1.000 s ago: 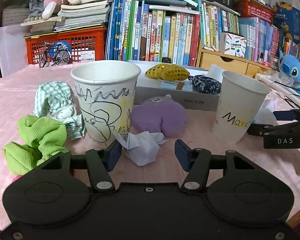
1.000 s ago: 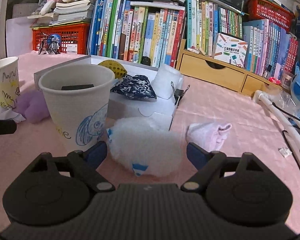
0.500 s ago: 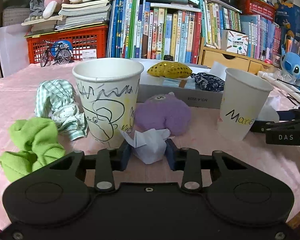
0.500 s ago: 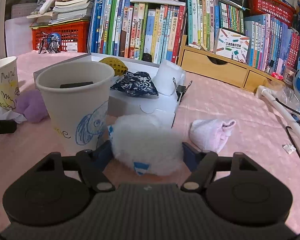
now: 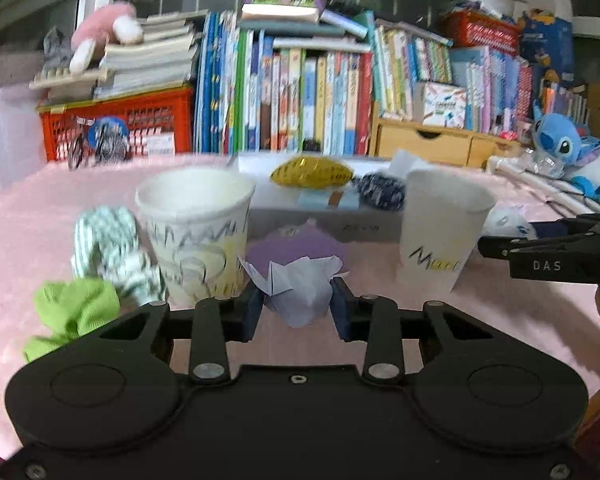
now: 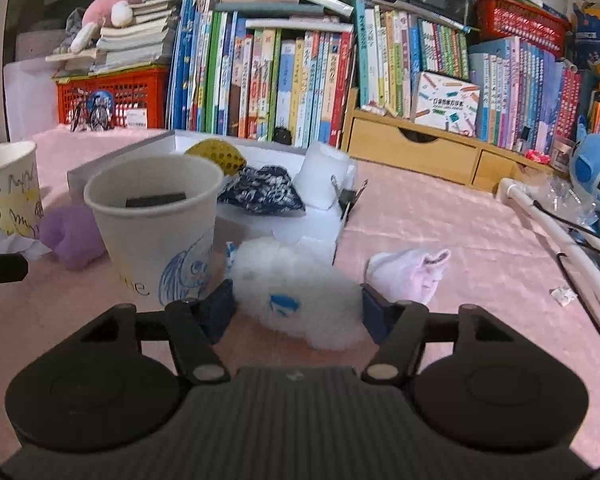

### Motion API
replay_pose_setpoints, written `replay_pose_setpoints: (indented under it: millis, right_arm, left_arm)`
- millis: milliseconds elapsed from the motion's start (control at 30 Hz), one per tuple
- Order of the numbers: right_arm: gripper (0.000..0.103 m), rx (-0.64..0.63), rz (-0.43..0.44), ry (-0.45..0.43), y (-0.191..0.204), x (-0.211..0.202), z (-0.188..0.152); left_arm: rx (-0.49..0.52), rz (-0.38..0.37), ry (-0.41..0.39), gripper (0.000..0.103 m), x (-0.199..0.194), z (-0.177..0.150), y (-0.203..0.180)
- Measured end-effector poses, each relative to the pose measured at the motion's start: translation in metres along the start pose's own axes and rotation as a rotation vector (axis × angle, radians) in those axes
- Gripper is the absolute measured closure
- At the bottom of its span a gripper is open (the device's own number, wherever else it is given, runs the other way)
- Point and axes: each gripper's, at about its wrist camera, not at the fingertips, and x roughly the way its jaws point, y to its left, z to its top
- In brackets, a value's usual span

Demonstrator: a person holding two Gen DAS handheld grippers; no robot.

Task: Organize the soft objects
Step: 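Lift the paper with the left gripper while the right lifts the fluffy ball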

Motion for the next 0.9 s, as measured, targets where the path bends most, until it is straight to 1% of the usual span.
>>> replay_pose_setpoints:
  millis: [167, 200, 267, 300, 400, 467, 500, 533, 567, 633, 667, 733, 900]
  right_arm:
    - [0.039, 0.03, -0.019, -0.038, -0.007, -0.013, 0.007]
    - [0.042, 0.035, -0.02, -0.043, -0.009, -0.015, 0.008]
    - [0.05, 0.051, -0.023, -0.054, -0.012, -0.019, 0.011]
    - [0.064, 0.058, -0.028, -0.059, -0.014, -0.02, 0.013]
    - [0.065, 0.073, -0.033, -0.056, -0.017, -0.02, 0.015]
    - [0.064, 0.083, -0.031, -0.052, -0.018, -0.018, 0.014]
    - [0.058, 0.083, -0.029, -0.049, -0.017, -0.018, 0.013]
    - [0.054, 0.081, -0.028, -0.048, -0.016, -0.018, 0.011]
    - [0.053, 0.075, -0.027, -0.042, -0.016, -0.017, 0.01]
    - [0.047, 0.059, -0.029, -0.035, -0.013, -0.016, 0.007]
    - [0.046, 0.049, -0.031, -0.03, -0.011, -0.016, 0.006]
    - [0.039, 0.03, -0.036, -0.024, -0.009, -0.015, 0.005]
    - [0.035, 0.014, -0.046, -0.002, -0.008, -0.011, 0.0]
  left_arm:
    - [0.013, -0.043, -0.039, 0.069, -0.013, 0.018, -0.003]
    - [0.019, -0.048, -0.047, 0.069, -0.015, 0.021, -0.004]
    - [0.028, -0.059, -0.061, 0.069, -0.019, 0.029, -0.005]
    - [0.029, -0.064, -0.066, 0.069, -0.02, 0.032, -0.005]
    - [0.033, -0.068, -0.084, 0.069, -0.022, 0.04, -0.005]
    - [0.035, -0.068, -0.087, 0.069, -0.023, 0.043, -0.005]
    - [0.033, -0.069, -0.086, 0.069, -0.023, 0.043, -0.006]
    - [0.031, -0.073, -0.081, 0.069, -0.022, 0.043, -0.006]
    - [0.029, -0.075, -0.077, 0.069, -0.021, 0.043, -0.006]
    - [0.028, -0.076, -0.068, 0.069, -0.019, 0.041, -0.007]
    - [0.028, -0.077, -0.065, 0.069, -0.018, 0.041, -0.007]
    - [0.03, -0.076, -0.061, 0.069, -0.016, 0.04, -0.007]
    - [0.025, -0.078, -0.052, 0.069, -0.014, 0.039, -0.007]
